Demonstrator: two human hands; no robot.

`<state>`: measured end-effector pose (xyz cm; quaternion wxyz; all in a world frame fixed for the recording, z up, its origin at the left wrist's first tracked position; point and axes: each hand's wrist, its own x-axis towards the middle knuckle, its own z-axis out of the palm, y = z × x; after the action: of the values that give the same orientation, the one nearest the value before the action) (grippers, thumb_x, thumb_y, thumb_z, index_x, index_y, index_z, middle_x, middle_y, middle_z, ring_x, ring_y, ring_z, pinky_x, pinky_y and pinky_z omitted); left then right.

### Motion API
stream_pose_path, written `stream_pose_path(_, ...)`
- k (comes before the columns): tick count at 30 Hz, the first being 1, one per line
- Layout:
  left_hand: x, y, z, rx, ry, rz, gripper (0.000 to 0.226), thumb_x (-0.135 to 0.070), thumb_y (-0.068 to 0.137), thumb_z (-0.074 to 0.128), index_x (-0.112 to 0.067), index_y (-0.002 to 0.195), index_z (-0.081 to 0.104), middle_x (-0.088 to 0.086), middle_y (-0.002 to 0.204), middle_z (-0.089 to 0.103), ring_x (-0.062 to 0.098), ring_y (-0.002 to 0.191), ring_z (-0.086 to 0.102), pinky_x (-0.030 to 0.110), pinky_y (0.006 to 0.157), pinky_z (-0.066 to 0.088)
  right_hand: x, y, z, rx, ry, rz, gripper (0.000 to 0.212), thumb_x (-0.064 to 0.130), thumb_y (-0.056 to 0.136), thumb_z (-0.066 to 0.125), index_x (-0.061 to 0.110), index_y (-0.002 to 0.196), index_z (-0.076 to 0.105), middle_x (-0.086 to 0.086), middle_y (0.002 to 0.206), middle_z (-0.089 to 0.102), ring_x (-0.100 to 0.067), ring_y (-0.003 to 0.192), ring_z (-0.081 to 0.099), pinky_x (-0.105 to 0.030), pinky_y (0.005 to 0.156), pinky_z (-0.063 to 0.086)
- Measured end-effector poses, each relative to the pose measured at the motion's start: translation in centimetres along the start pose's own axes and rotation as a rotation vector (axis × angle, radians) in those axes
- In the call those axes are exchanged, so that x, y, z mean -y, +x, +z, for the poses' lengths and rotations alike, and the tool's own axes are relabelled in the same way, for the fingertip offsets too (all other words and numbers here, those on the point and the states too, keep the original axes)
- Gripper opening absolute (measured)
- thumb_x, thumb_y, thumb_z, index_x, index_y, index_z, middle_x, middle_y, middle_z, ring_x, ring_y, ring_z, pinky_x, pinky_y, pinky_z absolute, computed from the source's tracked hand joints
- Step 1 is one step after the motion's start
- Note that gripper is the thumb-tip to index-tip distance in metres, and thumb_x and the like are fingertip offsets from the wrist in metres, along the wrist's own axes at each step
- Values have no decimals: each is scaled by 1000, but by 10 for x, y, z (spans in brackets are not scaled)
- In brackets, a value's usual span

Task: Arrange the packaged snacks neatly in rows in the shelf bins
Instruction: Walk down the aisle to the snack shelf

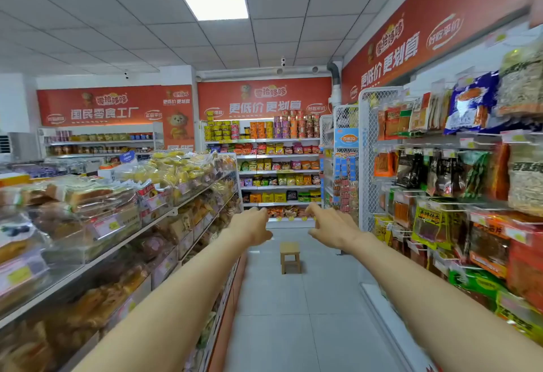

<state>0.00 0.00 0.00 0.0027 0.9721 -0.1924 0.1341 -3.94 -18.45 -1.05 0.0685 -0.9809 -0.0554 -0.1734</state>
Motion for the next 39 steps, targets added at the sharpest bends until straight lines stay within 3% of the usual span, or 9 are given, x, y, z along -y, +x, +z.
stream_pose_path(11, -18, 23, 31, 25, -71, 53, 43, -36, 91, 53, -14, 127, 44, 6, 131, 46, 24, 119, 46, 37, 90, 41, -21, 15, 17, 21, -11, -34, 41, 27, 93, 52, 22, 131, 37, -4, 116, 59, -27, 97, 58, -37, 75, 45)
stream_pose_path(20, -13, 70, 84, 64, -62, -20, 43, -36, 91, 53, -14, 127, 44, 7, 129, 44, 25, 116, 48, 37, 88, 41, -55, 66, 74, 118, 53, -53, 44, 32, 92, 53, 25, 132, 37, -4, 117, 60, -26, 99, 58, -35, 73, 41)
stream_pose_path(32, 66, 277, 144, 50, -38, 24, 44, -36, 90, 53, -16, 129, 44, 7, 129, 44, 25, 116, 48, 37, 86, 43, -86, 273, 152, 147, 78, -35, 44, 31, 93, 52, 24, 133, 36, -5, 115, 59, -25, 98, 57, -33, 70, 42)
stream_pose_path(39, 109, 406, 186, 77, -45, 16, 47, -35, 90, 54, -14, 131, 42, 9, 133, 42, 27, 119, 47, 39, 90, 43, -117, 394, 199, 113, 75, -23, 43, 30, 92, 54, 24, 132, 39, -4, 114, 58, -24, 101, 56, -35, 76, 42)
